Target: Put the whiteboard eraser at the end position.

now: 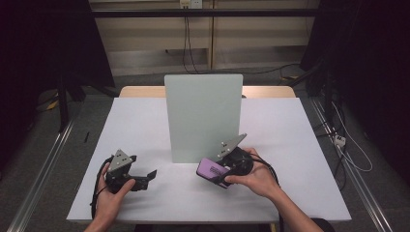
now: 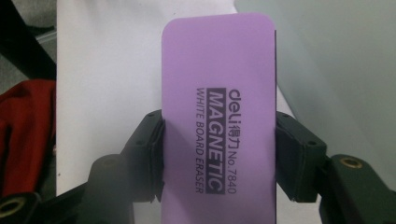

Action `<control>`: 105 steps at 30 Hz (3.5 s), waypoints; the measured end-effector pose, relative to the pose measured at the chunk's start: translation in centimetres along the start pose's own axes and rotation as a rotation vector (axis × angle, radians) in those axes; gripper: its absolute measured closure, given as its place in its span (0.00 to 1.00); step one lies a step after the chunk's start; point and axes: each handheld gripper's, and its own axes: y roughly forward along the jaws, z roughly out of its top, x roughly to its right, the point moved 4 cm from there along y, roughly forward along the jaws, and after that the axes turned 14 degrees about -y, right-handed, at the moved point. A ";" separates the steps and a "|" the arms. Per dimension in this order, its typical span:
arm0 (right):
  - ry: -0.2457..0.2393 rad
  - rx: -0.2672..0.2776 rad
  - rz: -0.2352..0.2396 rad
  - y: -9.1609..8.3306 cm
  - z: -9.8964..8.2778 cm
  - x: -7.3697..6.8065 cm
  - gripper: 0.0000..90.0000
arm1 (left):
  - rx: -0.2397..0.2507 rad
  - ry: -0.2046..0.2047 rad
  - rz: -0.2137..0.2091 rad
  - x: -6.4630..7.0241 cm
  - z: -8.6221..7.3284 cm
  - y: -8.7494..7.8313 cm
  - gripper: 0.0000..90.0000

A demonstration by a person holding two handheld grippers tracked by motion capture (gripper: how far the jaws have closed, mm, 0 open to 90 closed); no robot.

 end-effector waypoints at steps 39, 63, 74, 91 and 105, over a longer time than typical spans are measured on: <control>-0.041 -0.109 0.134 2.6 0.5 -2.1 0.47 | 0.000 0.004 -0.002 -0.1 -0.2 -0.3 0.06; -0.034 -0.095 0.118 3.8 0.0 -2.5 0.45 | -0.001 0.004 -0.006 0.0 -0.1 -0.2 0.06; 0.004 -0.081 0.099 4.1 -0.2 -2.3 0.32 | -0.003 0.009 -0.012 0.0 0.0 0.0 0.06; 0.046 -0.045 0.031 3.6 -0.2 -1.7 0.10 | 0.001 0.001 -0.008 0.0 0.0 -0.1 0.06; 0.104 0.042 -0.044 2.1 -0.1 -0.9 0.10 | 0.006 -0.002 -0.006 -0.1 0.1 -0.1 0.06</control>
